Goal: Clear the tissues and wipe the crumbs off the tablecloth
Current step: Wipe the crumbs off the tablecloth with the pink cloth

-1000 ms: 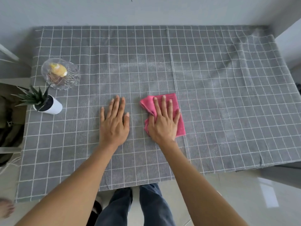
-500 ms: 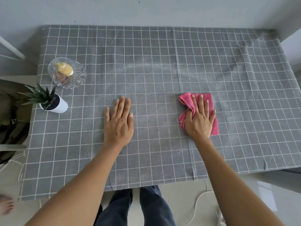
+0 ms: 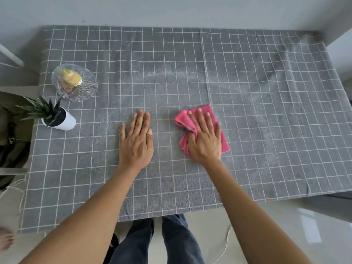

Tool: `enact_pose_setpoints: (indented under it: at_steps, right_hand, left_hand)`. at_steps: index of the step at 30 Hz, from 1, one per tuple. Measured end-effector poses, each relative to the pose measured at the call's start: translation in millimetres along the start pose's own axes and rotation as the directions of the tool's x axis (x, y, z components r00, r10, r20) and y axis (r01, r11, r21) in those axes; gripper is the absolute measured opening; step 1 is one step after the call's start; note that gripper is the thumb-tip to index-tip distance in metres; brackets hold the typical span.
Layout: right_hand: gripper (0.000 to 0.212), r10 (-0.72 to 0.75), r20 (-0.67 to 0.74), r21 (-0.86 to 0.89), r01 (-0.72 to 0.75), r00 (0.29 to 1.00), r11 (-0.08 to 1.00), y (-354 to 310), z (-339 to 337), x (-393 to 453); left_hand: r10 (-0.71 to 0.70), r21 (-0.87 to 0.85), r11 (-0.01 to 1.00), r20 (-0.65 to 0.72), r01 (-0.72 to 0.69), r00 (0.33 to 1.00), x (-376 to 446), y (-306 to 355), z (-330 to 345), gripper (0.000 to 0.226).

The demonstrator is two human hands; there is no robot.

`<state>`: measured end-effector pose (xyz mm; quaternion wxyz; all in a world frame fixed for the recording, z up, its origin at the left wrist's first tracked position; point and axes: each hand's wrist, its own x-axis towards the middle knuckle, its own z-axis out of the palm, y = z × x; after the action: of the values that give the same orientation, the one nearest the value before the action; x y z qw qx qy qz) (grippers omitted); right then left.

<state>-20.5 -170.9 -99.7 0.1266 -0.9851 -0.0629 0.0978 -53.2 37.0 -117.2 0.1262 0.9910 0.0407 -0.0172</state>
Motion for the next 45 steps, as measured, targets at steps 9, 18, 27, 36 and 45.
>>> enact_pose_setpoints:
  at_steps: [9,18,27,36,45]
  right_hand:
    - [0.056,0.42,-0.076,0.019,-0.42,0.904,0.907,91,-30,21]
    - [0.057,0.547,-0.112,0.197,-0.521,0.83,0.83,25,-18,59]
    - [0.058,0.107,-0.048,0.052,-0.104,0.993,0.993,-85,7,115]
    - [0.055,-0.265,0.007,0.008,0.265,0.964,0.964,-130,14,133]
    - [0.055,0.103,-0.049,-0.01,-0.103,0.994,0.995,-21,-18,148]
  left_hand:
    - [-0.003,0.011,1.0,0.015,0.003,1.0,1,-2,-1,0.056]
    - [-0.126,-0.036,0.991,0.0,0.126,0.992,32,-42,-15,0.06]
    - [-0.179,-0.022,0.984,-0.035,0.178,0.983,53,-74,-21,0.058]
    - [-0.189,-0.009,0.982,-0.055,0.189,0.98,53,-74,-18,0.057]
    - [-0.203,-0.03,0.979,-0.046,0.201,0.978,53,-76,-18,0.056]
